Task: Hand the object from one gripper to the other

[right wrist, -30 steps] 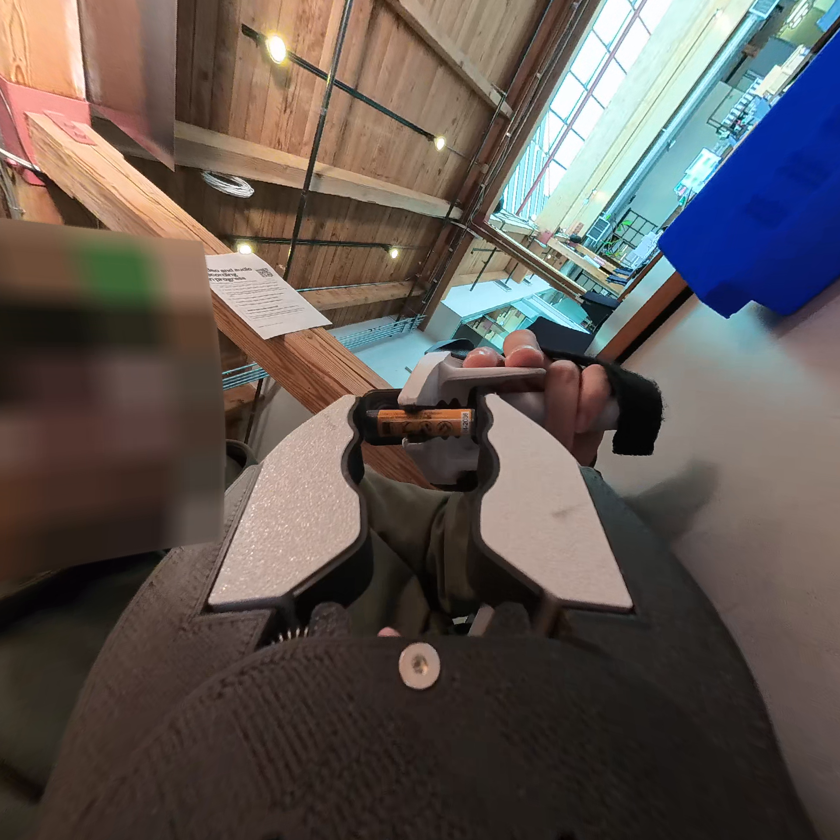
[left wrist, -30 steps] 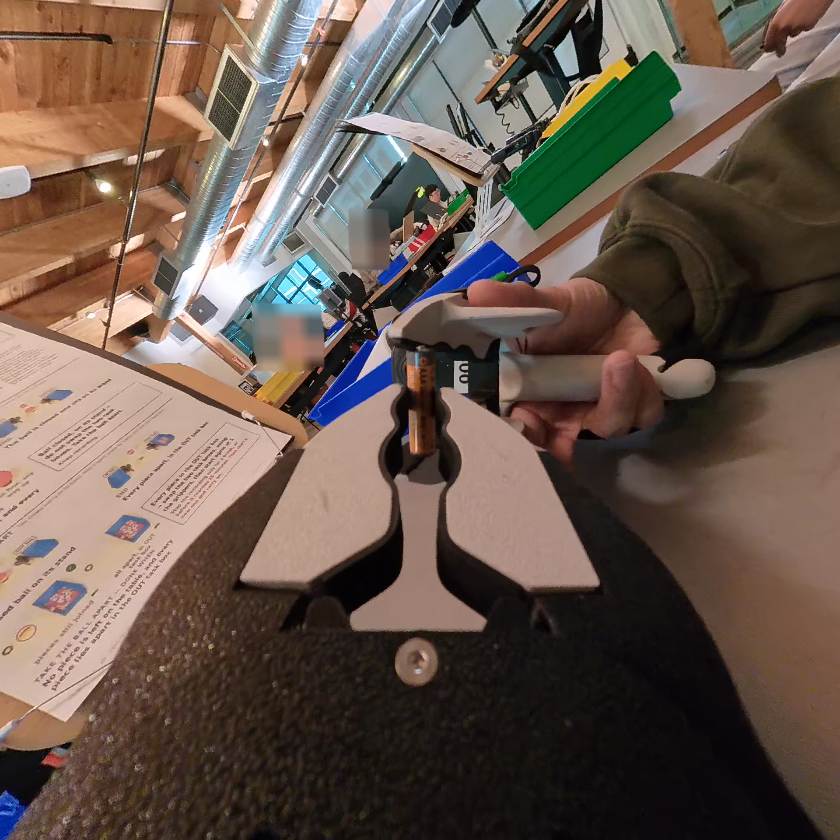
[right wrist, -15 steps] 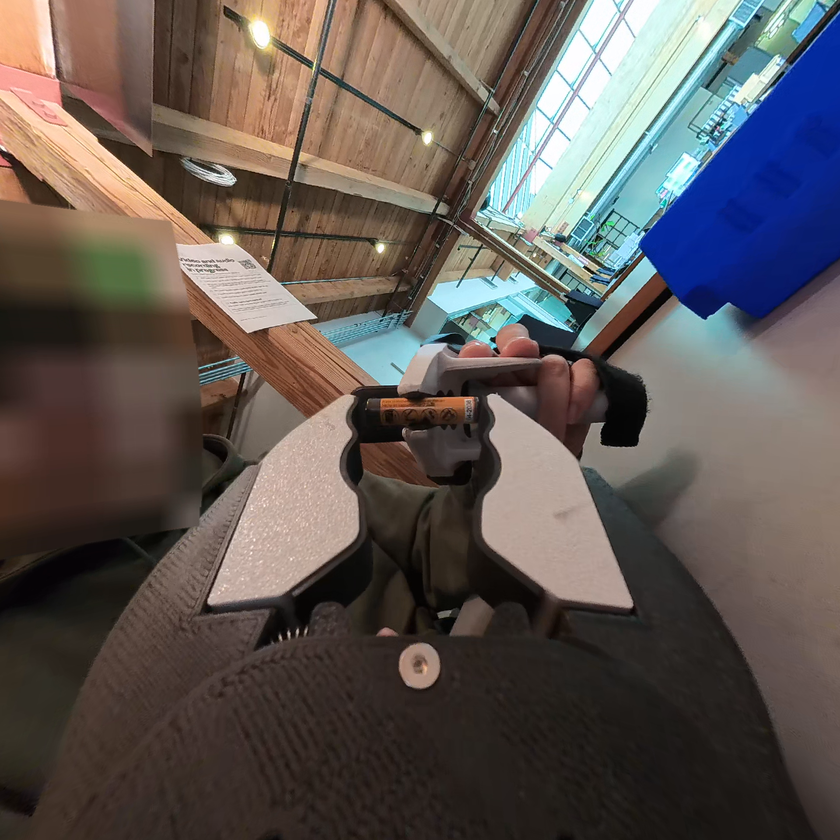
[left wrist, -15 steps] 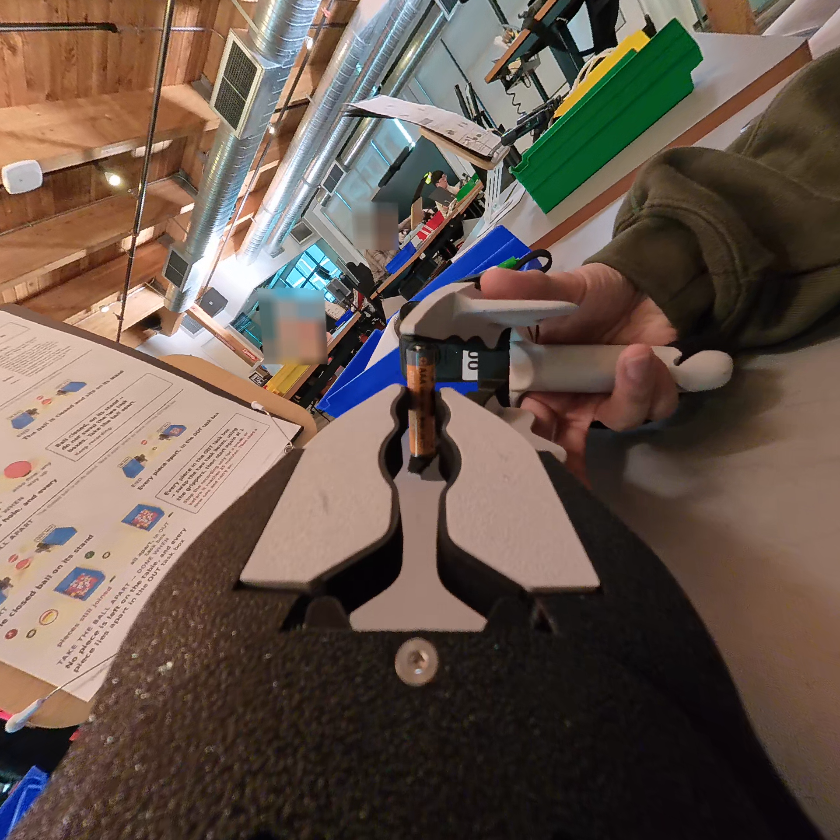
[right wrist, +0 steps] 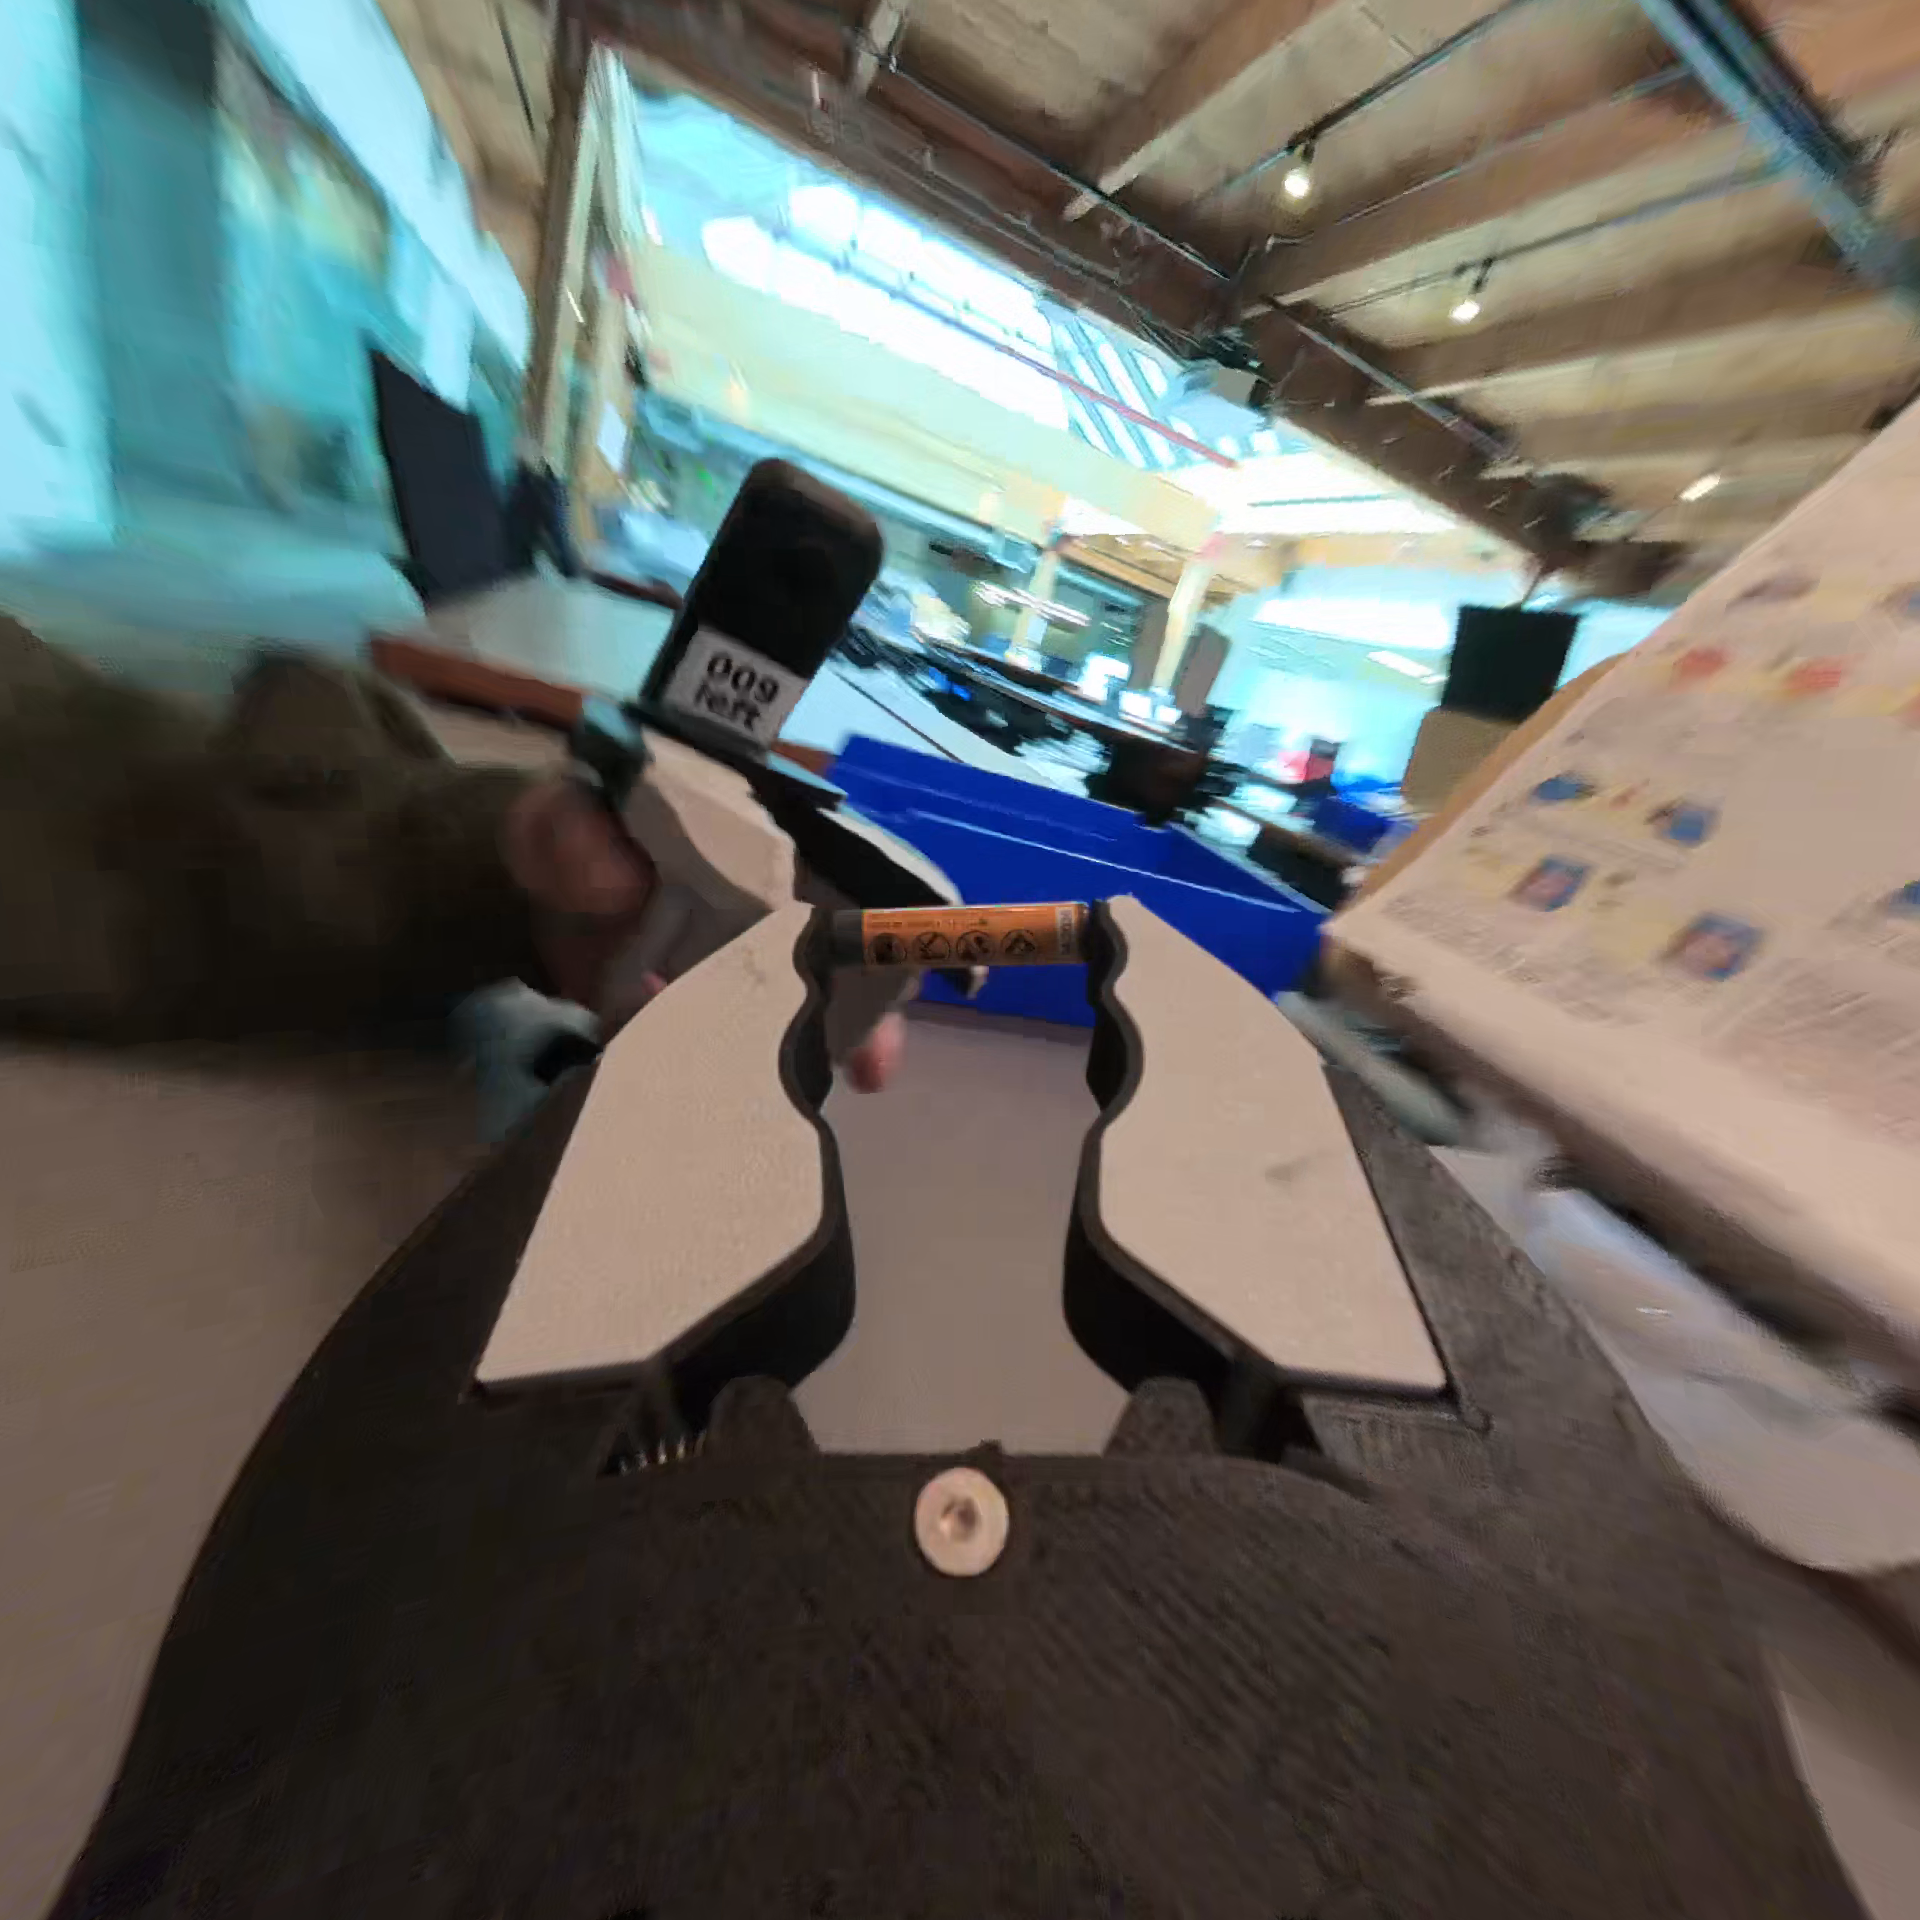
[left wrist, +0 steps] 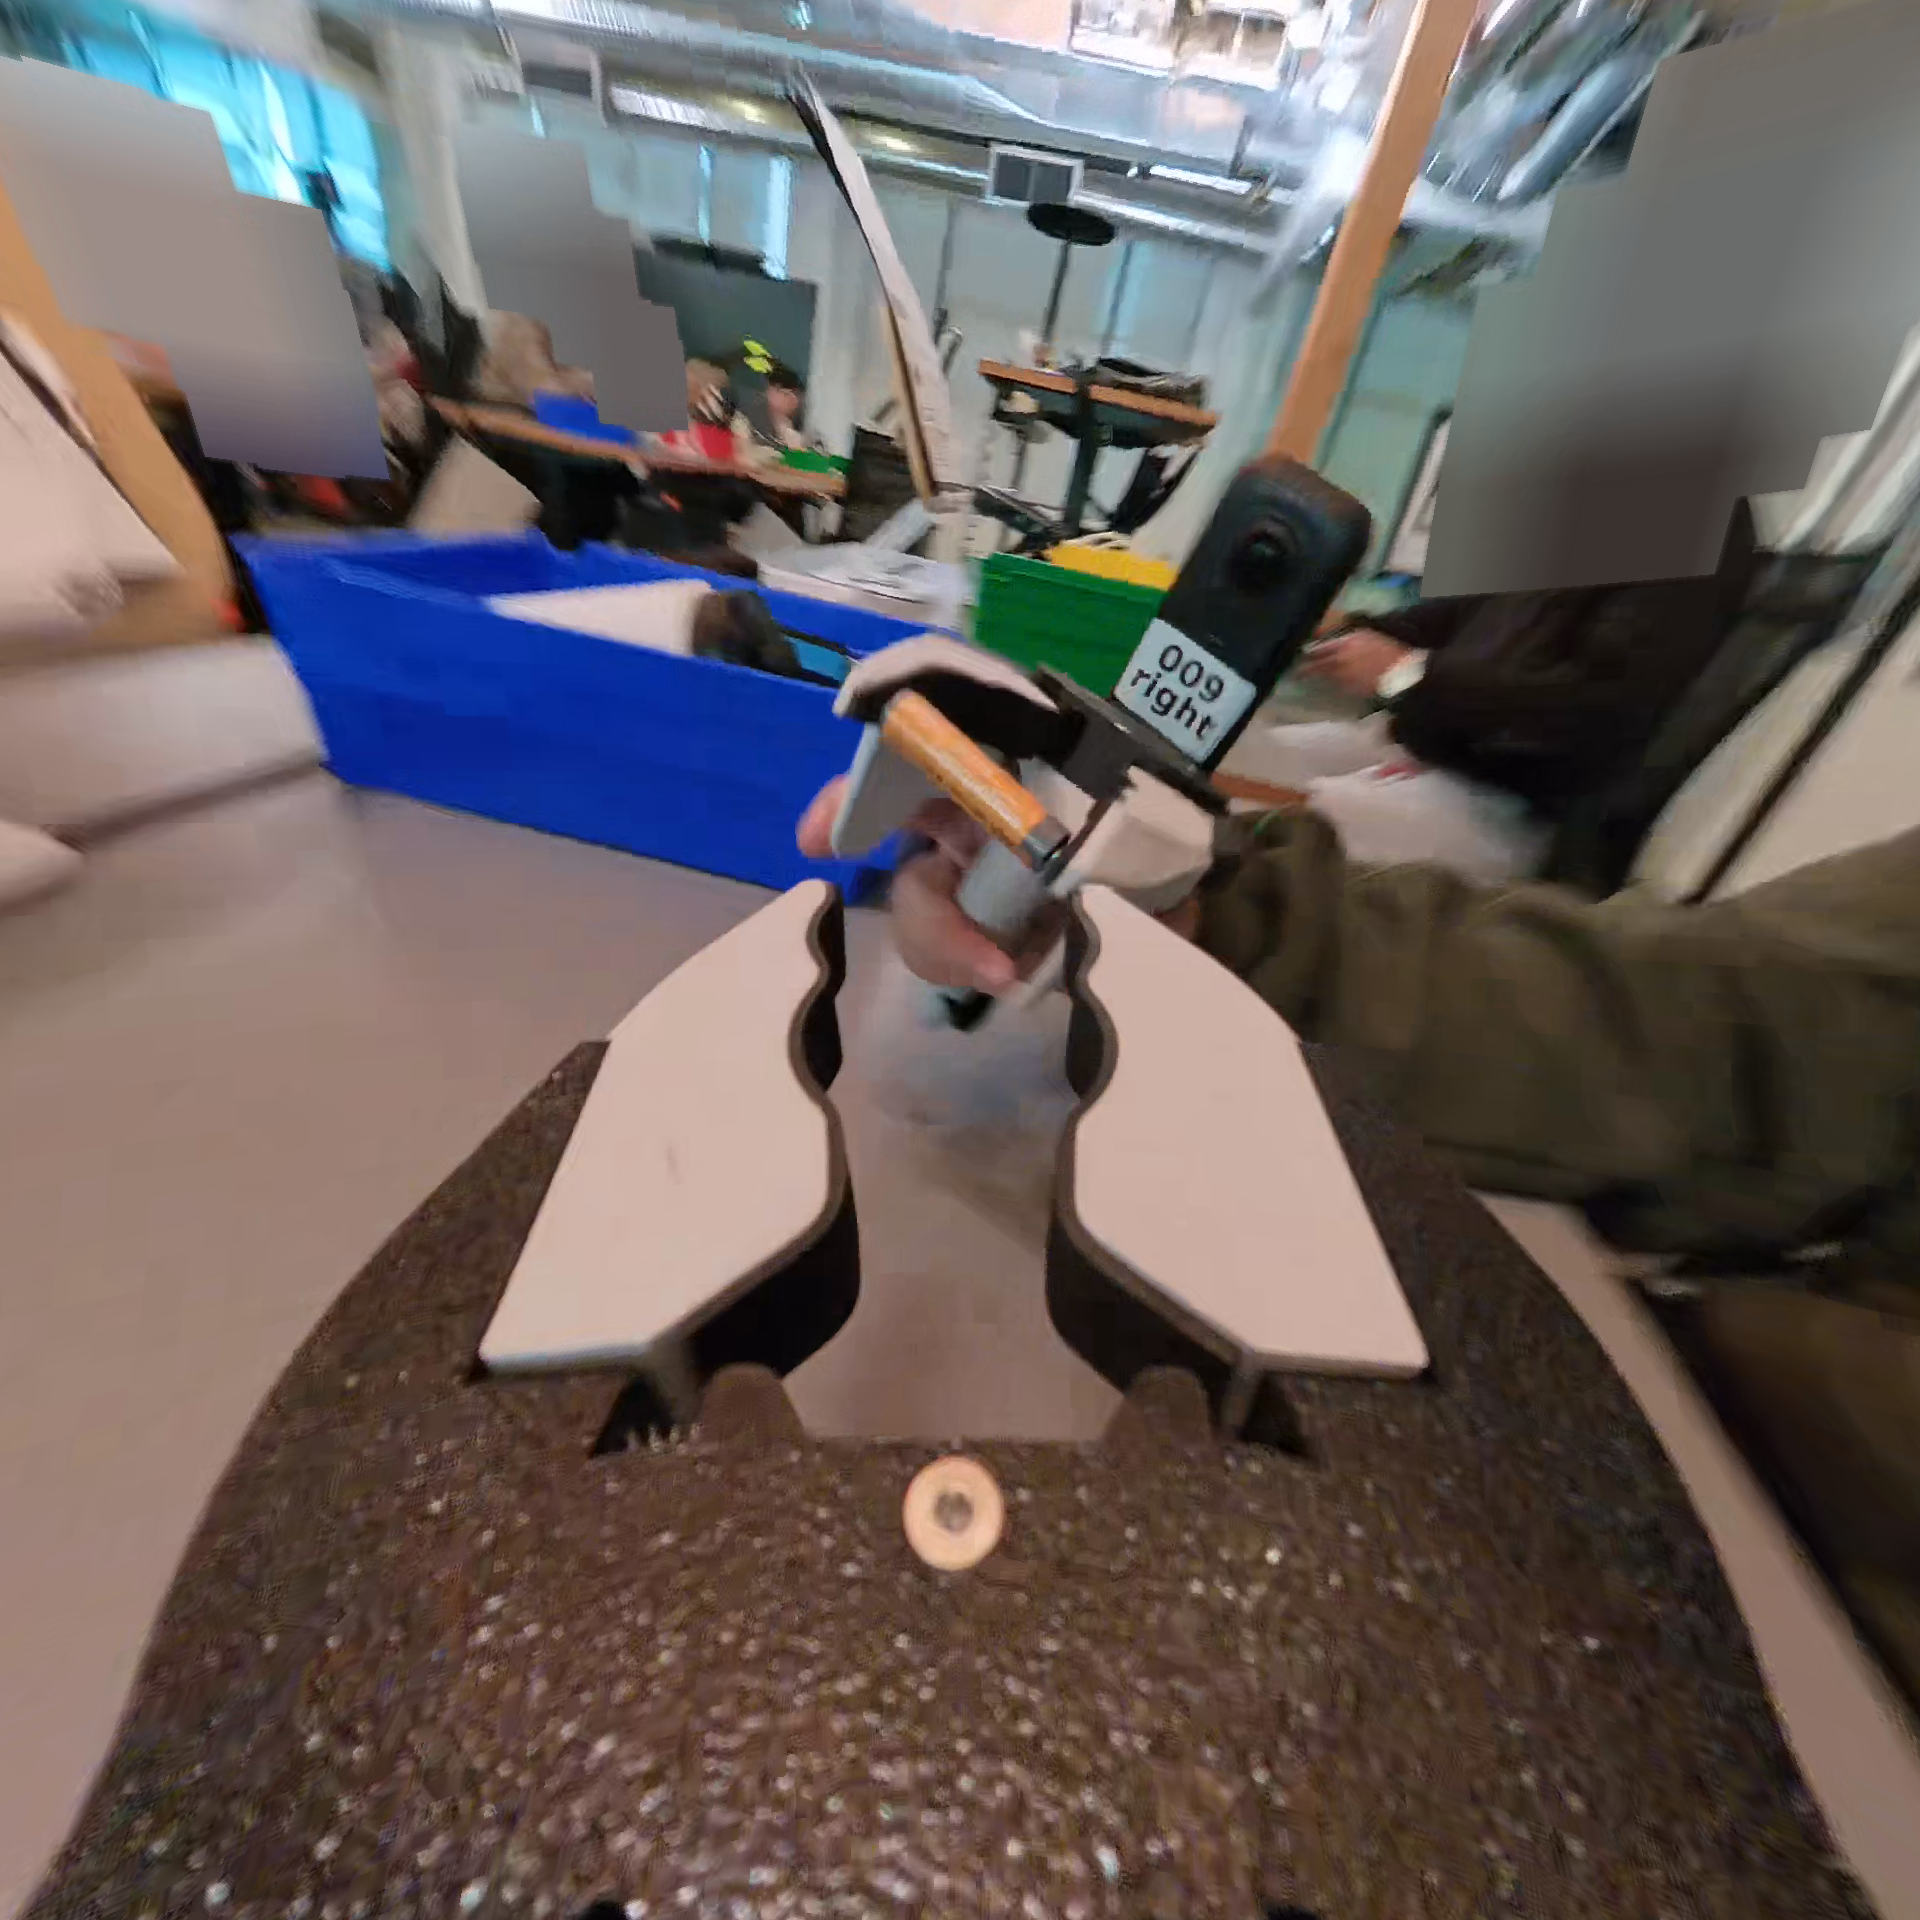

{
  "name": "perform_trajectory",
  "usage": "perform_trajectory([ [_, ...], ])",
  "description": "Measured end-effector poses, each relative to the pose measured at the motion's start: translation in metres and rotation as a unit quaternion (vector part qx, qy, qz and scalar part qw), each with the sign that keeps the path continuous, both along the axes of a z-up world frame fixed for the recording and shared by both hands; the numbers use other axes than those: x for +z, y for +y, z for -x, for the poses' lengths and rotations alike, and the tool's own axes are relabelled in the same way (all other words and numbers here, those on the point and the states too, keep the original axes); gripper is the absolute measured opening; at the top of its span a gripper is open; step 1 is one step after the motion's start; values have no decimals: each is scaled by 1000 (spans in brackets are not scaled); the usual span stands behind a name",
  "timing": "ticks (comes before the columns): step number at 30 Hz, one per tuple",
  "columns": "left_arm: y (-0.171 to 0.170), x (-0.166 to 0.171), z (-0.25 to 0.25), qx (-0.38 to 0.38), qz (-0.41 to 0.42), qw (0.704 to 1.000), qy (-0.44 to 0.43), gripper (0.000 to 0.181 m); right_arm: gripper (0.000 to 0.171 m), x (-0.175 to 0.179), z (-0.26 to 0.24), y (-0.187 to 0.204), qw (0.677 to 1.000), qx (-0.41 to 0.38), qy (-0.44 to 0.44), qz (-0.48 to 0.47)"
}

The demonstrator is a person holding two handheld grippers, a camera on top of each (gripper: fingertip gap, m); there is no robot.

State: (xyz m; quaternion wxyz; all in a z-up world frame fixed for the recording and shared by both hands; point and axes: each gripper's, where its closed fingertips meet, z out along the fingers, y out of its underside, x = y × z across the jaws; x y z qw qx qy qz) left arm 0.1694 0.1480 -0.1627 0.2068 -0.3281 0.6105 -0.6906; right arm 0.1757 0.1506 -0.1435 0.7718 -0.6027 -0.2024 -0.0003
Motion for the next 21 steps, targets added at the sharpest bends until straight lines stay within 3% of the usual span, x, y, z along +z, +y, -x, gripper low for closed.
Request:
perform_trajectory([
  [4,-8,-6,5,-86,113,983,116,44,47,-27,-1,8,963,-100,-247,41],
  [7,-6,-16,2,-80,97,983,136,33,47,-42,5,14,924,-120,-359,58],
  [11,-2,-30,2,-64,44,987,142,24,47,-35,12,15,925,-118,-359,38],
  [15,-6,-31,4,-79,52,985,145,11,47,-37,11,15,915,-125,-381,41],
  [21,-5,-32,3,-66,11,991,116,10,47,-38,10,15,927,-125,-349,52],
])
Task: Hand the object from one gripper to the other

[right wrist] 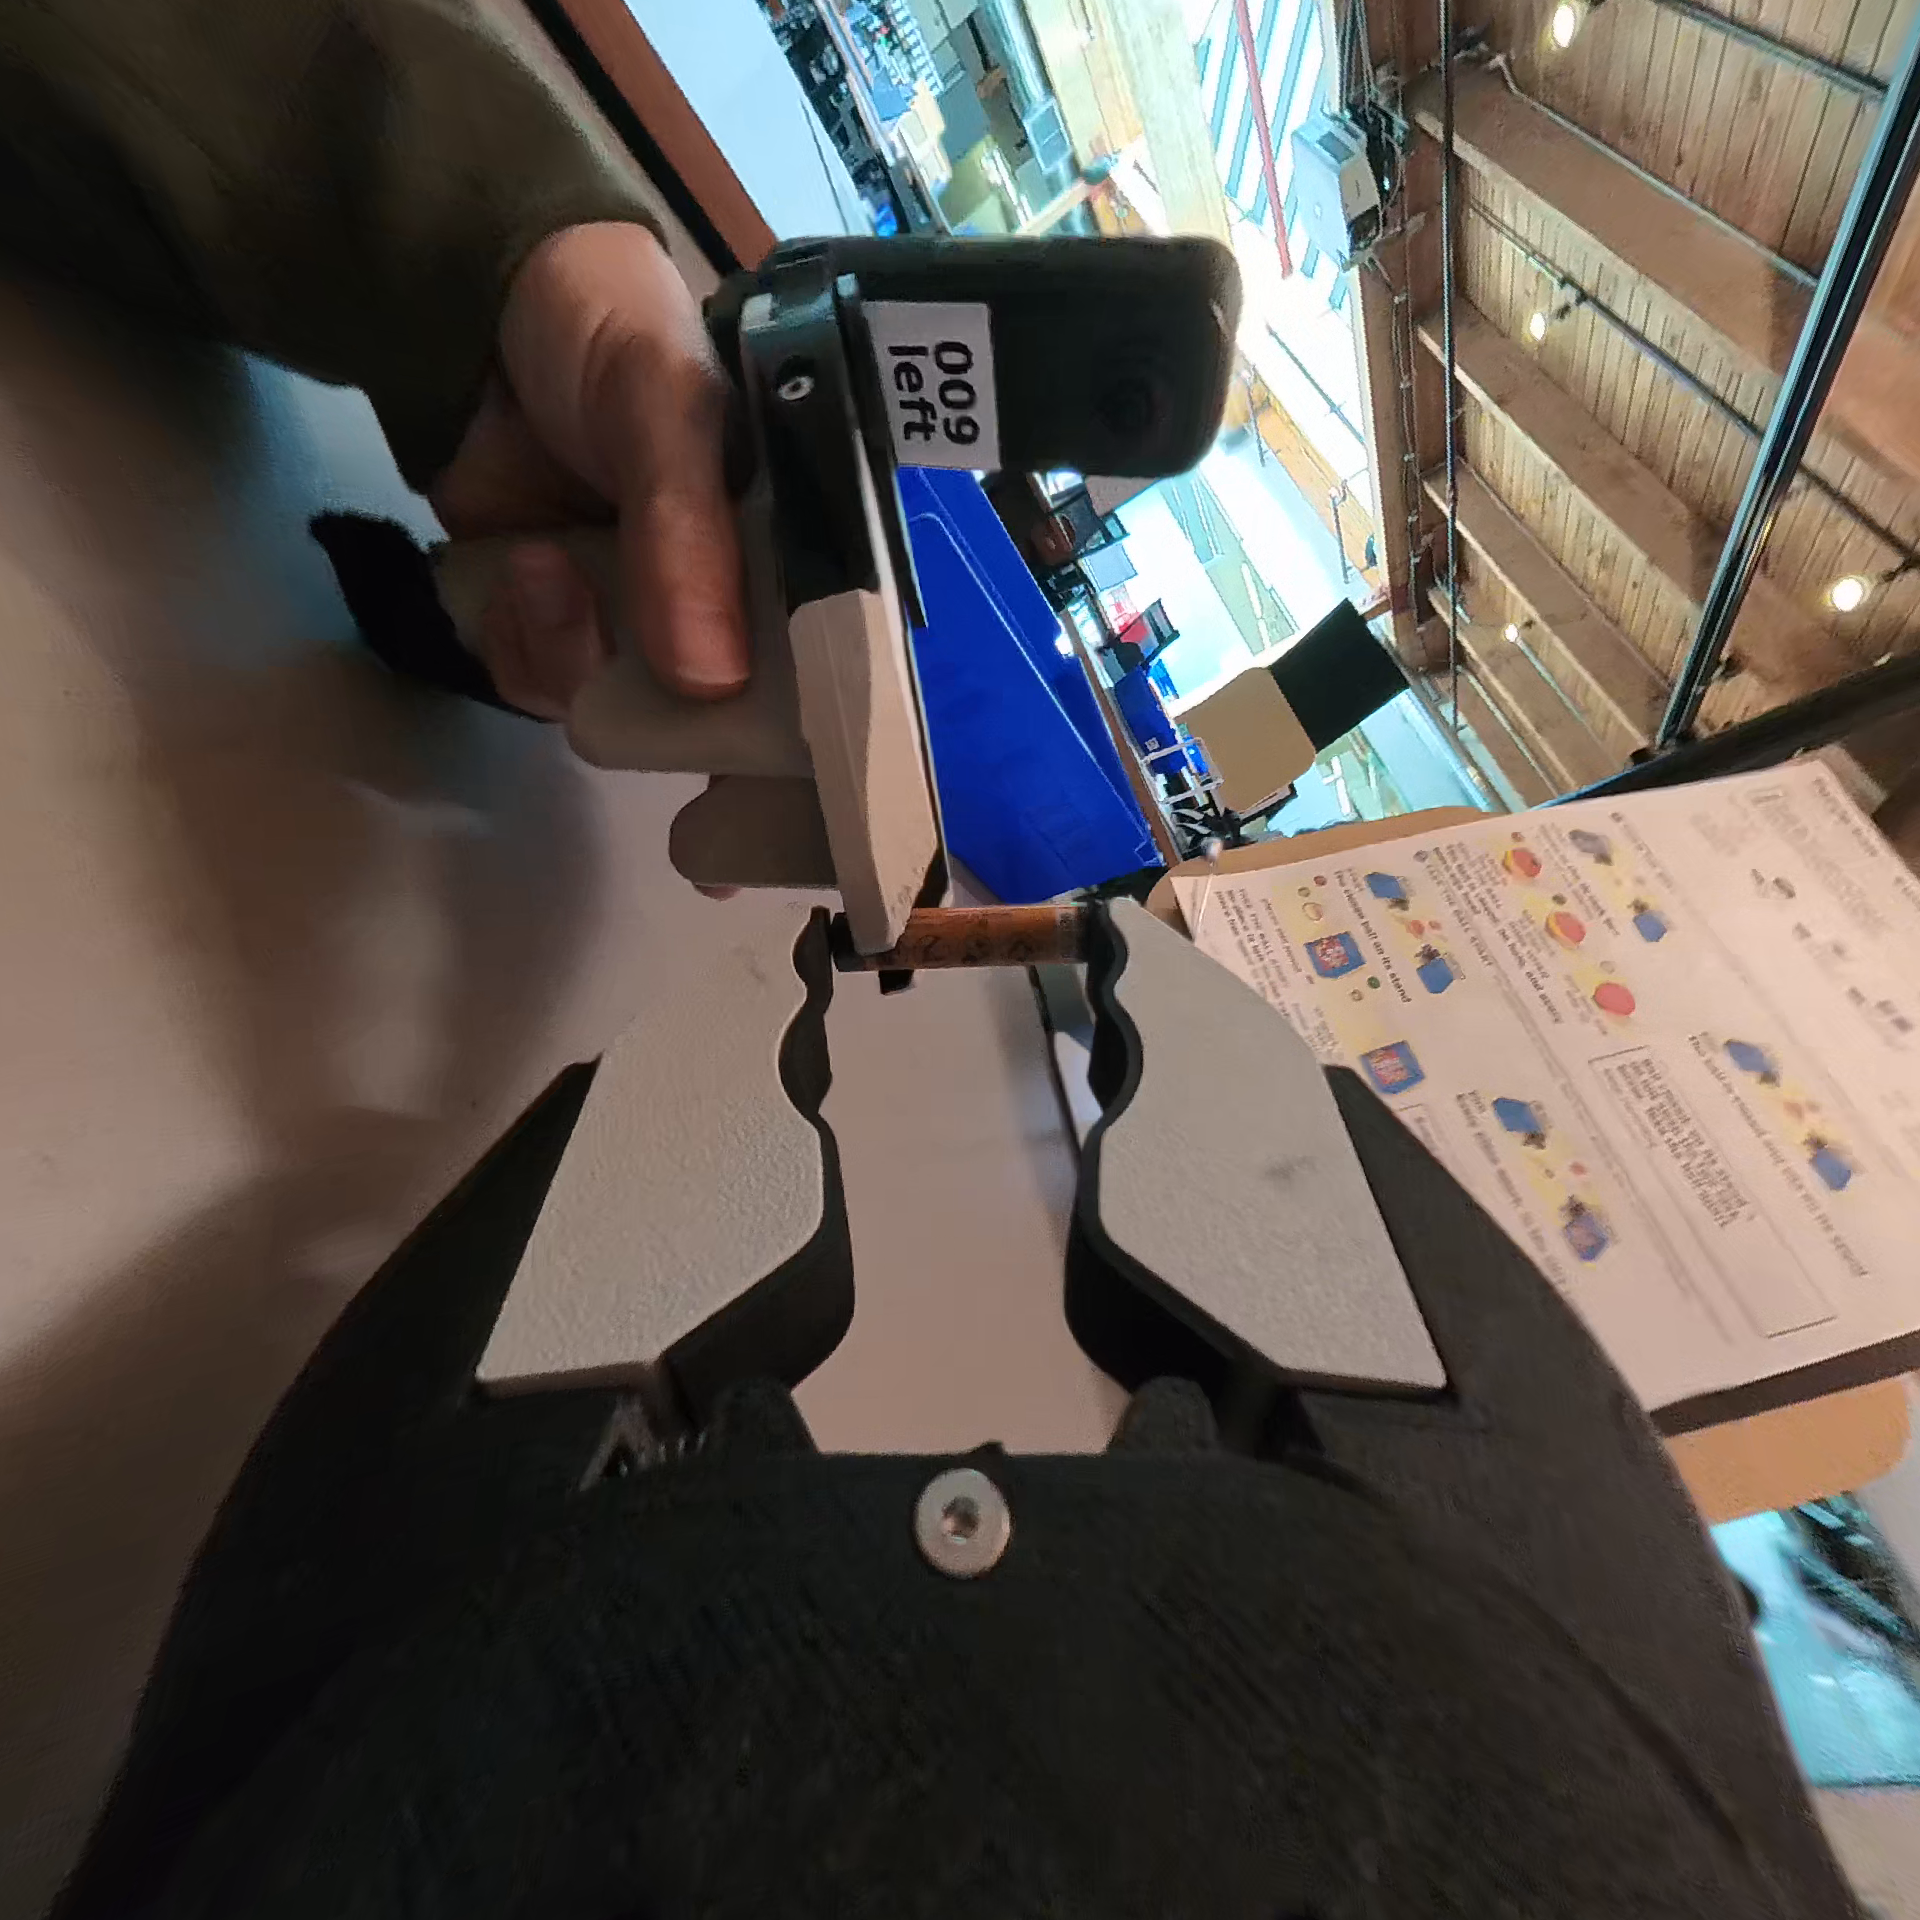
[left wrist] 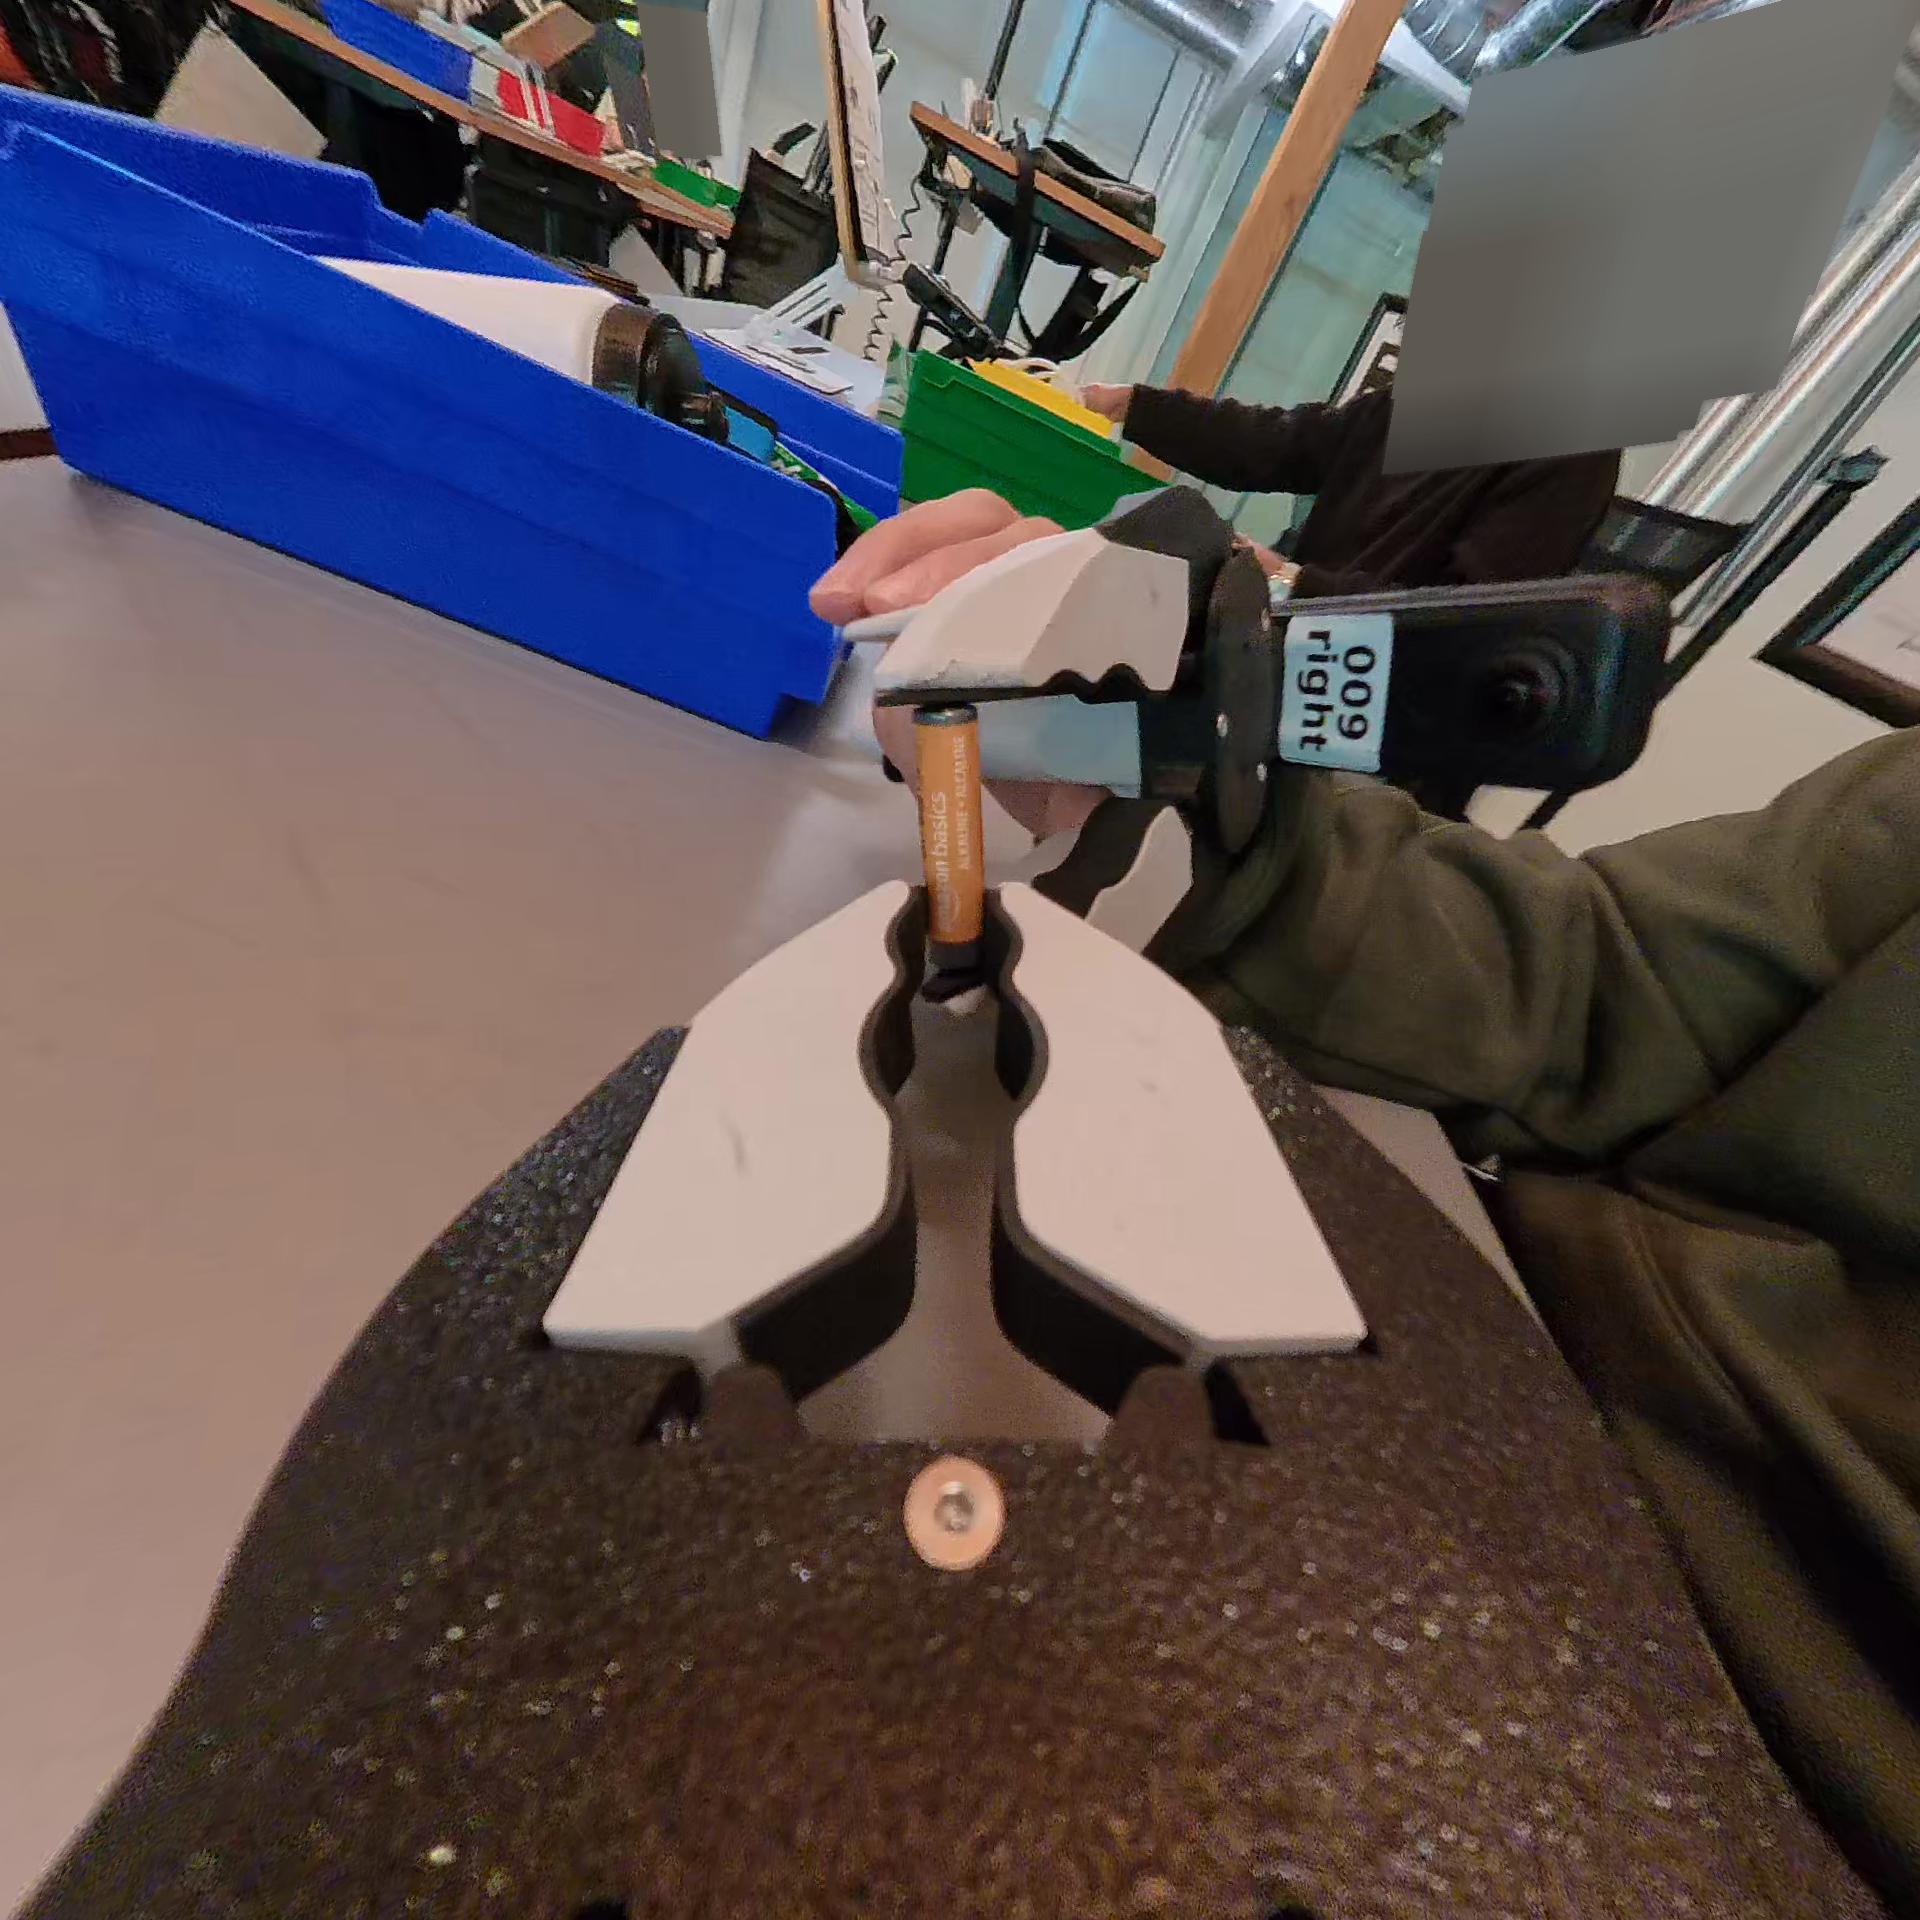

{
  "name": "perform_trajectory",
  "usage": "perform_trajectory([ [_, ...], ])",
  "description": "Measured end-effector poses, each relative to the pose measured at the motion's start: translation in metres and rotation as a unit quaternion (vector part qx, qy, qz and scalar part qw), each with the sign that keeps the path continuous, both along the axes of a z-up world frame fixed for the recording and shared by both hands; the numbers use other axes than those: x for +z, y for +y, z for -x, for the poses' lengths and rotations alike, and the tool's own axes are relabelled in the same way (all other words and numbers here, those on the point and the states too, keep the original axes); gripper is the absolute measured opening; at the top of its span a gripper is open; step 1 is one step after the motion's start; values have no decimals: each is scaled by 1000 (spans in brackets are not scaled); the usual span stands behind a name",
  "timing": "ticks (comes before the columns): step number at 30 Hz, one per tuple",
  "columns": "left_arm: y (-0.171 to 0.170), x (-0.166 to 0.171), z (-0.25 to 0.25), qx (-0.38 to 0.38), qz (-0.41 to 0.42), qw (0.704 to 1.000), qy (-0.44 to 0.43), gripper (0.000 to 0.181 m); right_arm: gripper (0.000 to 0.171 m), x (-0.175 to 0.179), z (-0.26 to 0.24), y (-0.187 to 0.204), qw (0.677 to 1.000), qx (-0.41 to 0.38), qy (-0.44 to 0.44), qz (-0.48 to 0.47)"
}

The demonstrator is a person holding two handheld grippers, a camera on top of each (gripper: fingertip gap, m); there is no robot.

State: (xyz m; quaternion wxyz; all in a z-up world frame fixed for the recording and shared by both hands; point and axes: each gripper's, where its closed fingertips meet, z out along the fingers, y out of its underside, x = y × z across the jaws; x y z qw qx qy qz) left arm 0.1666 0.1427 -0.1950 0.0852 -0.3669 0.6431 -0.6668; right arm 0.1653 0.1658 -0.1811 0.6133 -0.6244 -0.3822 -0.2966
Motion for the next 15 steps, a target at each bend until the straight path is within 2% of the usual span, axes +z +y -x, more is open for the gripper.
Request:
perform_trajectory([
  [1,2,-1,-2,10,-12,1000,-7,10,46,1,1,-1,1000,7,28,1],
  [3,7,0,-5,32,-41,998,-41,10,49,5,4,-3,988,40,149,20],
  [6,21,11,-10,83,-83,985,-123,10,64,13,-2,-3,923,69,373,62],
  [8,30,14,-13,119,-132,970,-164,10,61,17,-11,-2,879,74,467,68],
  [10,36,11,-16,145,-206,948,-197,10,54,23,-16,-3,865,76,494,49],
  [12,40,8,-20,171,-261,927,-207,10,44,26,-19,-2,876,61,478,21],
  [15,44,12,-26,217,-288,906,-221,10,34,20,-16,3,884,45,464,32],
])
